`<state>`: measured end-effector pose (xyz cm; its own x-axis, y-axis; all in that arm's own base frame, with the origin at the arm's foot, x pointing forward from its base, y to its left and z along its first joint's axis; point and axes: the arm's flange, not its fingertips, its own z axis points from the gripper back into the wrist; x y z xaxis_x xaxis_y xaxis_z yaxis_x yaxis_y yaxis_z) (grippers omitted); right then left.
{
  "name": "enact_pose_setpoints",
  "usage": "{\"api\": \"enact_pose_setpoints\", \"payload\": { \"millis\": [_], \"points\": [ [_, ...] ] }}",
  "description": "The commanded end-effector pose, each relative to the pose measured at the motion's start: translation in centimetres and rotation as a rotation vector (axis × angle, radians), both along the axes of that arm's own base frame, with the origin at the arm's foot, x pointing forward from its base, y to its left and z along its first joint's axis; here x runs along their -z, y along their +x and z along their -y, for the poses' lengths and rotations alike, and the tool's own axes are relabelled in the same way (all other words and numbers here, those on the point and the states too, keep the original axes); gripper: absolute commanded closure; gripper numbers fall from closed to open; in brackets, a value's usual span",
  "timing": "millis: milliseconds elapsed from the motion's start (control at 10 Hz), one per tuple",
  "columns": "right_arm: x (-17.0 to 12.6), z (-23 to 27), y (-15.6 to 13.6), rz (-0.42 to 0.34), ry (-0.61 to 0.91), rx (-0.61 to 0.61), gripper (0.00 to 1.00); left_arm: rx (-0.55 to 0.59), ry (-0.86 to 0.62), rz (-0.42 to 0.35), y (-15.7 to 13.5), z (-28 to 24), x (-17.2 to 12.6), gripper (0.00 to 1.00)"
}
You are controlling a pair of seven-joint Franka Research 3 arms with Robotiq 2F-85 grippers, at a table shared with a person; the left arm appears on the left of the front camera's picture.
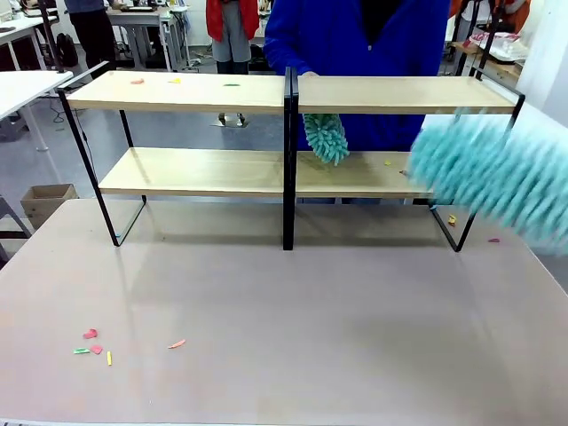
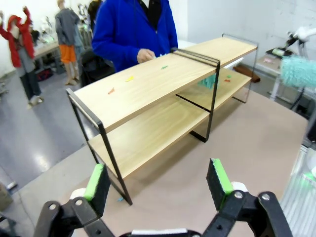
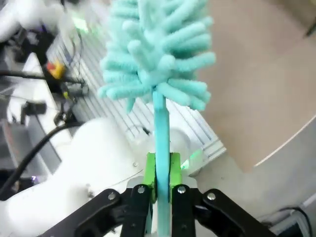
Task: Clean the shelves.
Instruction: Clean another randomly selected level of the Shelf with the Duster.
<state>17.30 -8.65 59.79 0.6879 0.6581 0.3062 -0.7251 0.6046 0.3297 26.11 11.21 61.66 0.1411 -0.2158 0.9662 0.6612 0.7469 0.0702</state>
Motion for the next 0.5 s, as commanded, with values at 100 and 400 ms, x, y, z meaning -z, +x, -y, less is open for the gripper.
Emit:
{"api": "enact_pose_setpoints", "payload": {
  "millis": [100, 400],
  "points": [
    [4.1, -5.1, 2.1, 0.065, -0.083, -0.005, 0.88, 0.001, 0.010, -0.002, 0.0, 0.0, 0.0, 0.00],
    [3.1, -4.3, 7.9, 0.059, 0.007, 0.024, 0.88, 0.001, 0.010, -0.002, 0.0, 0.0, 0.0, 0.00]
  ]
}}
